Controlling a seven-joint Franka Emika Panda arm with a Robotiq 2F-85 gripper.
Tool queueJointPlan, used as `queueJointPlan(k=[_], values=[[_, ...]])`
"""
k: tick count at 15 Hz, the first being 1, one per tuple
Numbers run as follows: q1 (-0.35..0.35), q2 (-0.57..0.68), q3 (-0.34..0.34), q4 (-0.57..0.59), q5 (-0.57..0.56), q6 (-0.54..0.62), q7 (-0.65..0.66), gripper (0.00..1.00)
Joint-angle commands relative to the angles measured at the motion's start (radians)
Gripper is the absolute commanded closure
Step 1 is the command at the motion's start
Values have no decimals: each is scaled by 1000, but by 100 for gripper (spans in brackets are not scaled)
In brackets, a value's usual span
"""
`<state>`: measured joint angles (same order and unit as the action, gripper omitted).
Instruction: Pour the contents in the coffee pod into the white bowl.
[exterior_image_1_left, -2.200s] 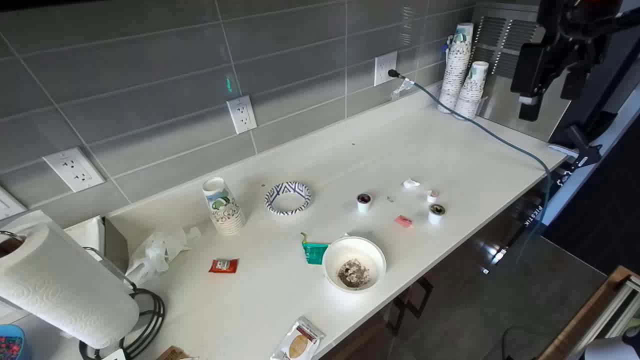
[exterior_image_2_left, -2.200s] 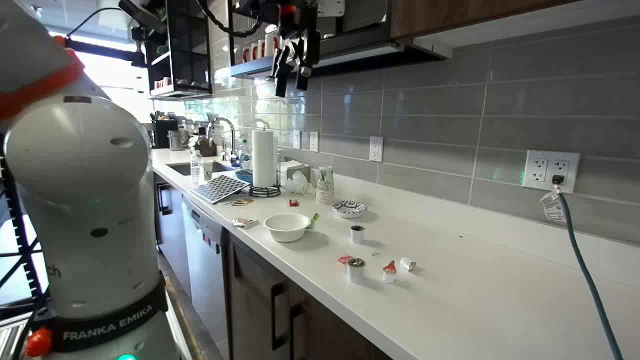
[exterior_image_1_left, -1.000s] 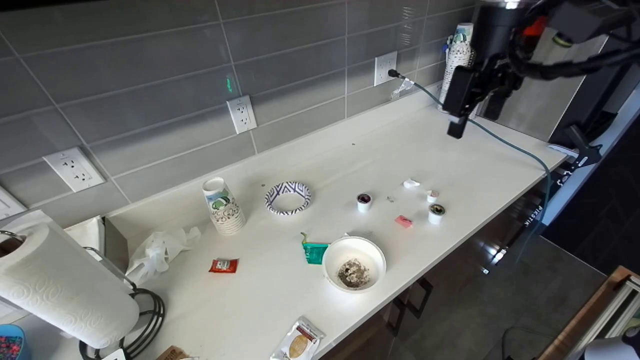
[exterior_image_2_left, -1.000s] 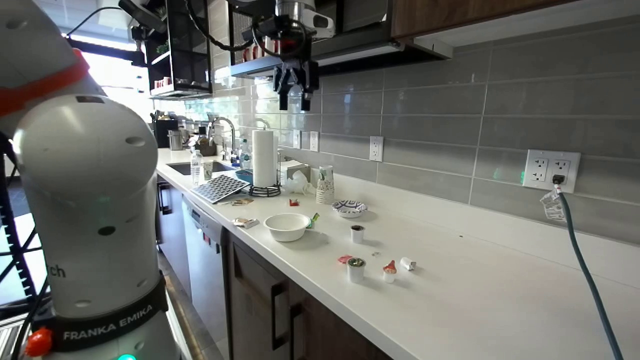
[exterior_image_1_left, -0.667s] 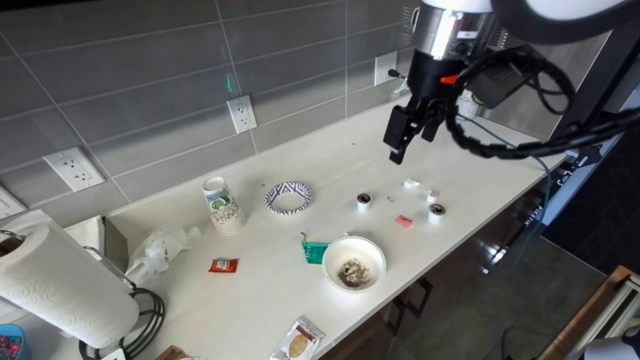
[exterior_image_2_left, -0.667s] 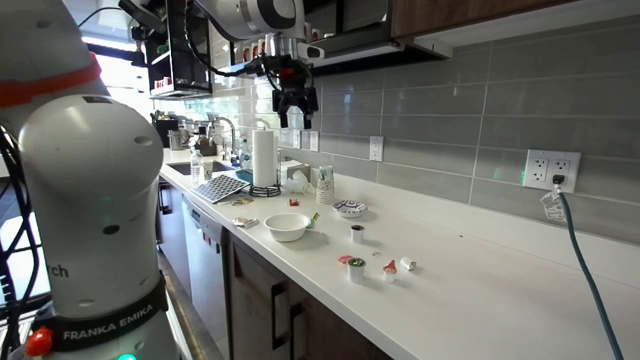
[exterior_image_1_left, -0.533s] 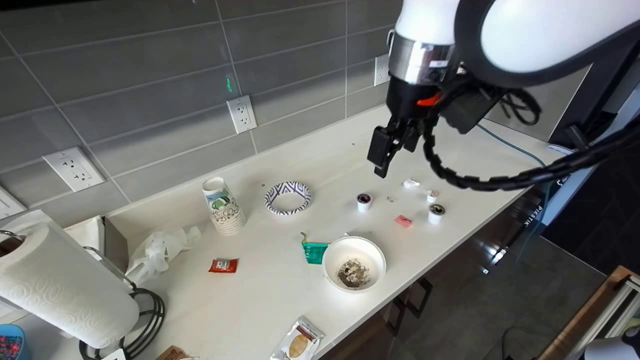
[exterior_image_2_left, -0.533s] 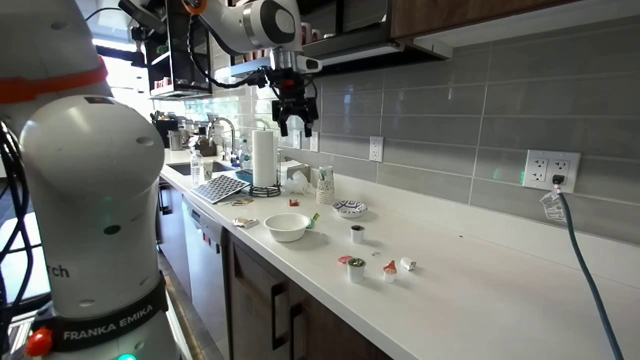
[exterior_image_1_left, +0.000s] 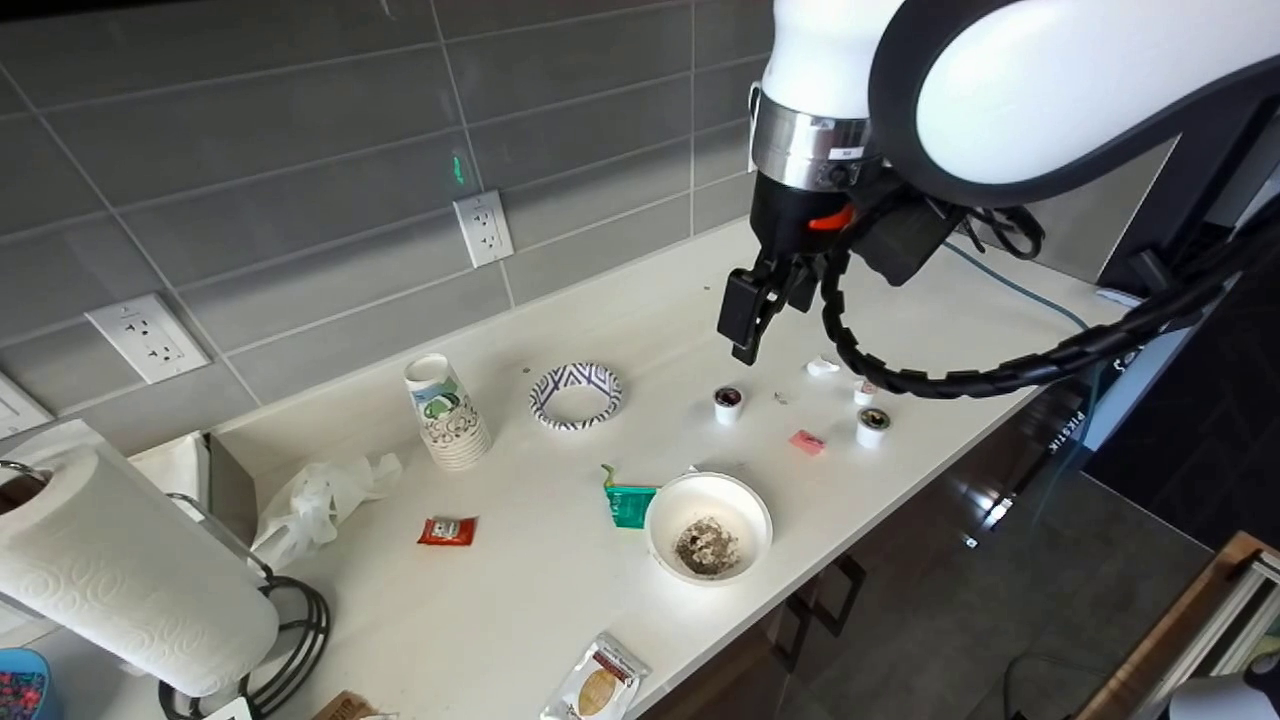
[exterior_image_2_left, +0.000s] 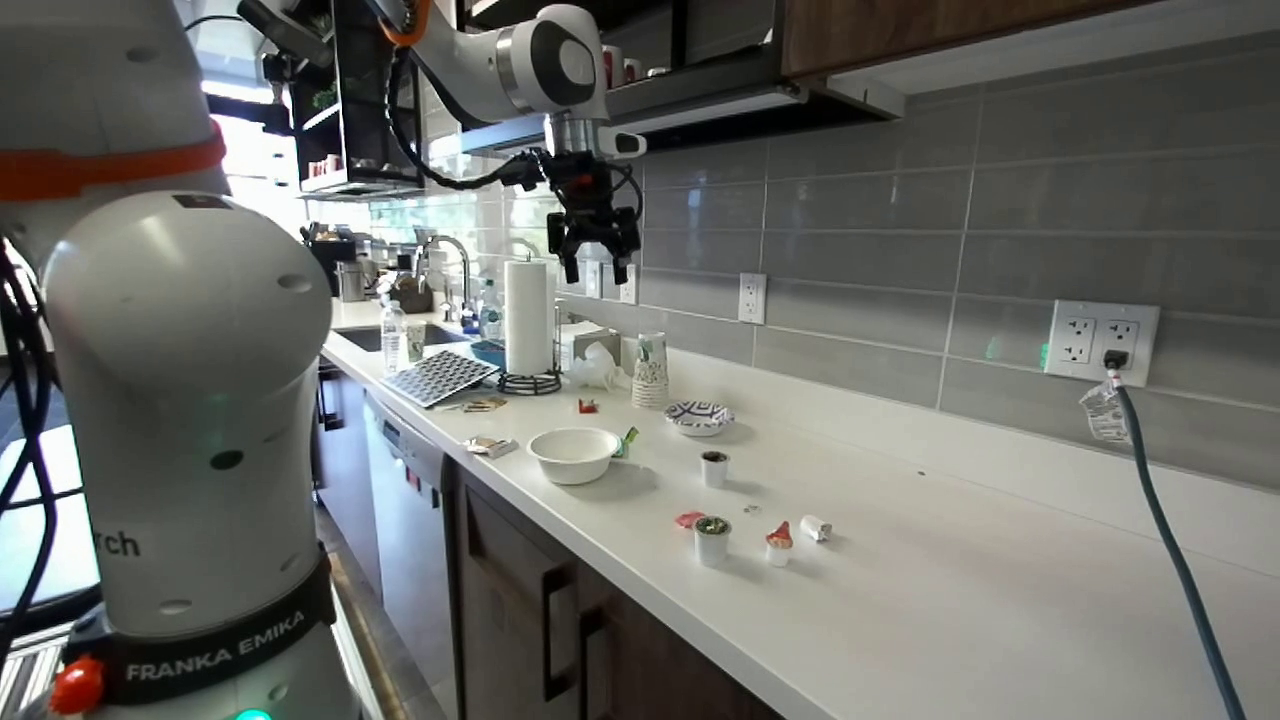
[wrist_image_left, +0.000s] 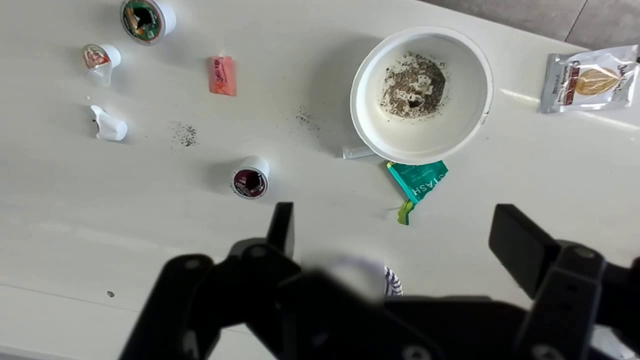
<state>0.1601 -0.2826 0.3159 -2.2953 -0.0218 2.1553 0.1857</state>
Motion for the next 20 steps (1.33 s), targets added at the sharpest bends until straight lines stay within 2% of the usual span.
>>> queueJointPlan(k=[1,3,9,13,14,15,20], values=[[23,69,-19,36,1,1,-16,0],[24,176,-17,93,-23,24,-53,0],[41,457,-37,309,-181,-26,-89,0],[69,594,-66,437,-197,-52,-142,0],[72,614,-72,464,-193,-72,-163,0],[68,549,-77,381,-171,-11,-139,0],[78,604,-85,445,-170,-38,-161,0]])
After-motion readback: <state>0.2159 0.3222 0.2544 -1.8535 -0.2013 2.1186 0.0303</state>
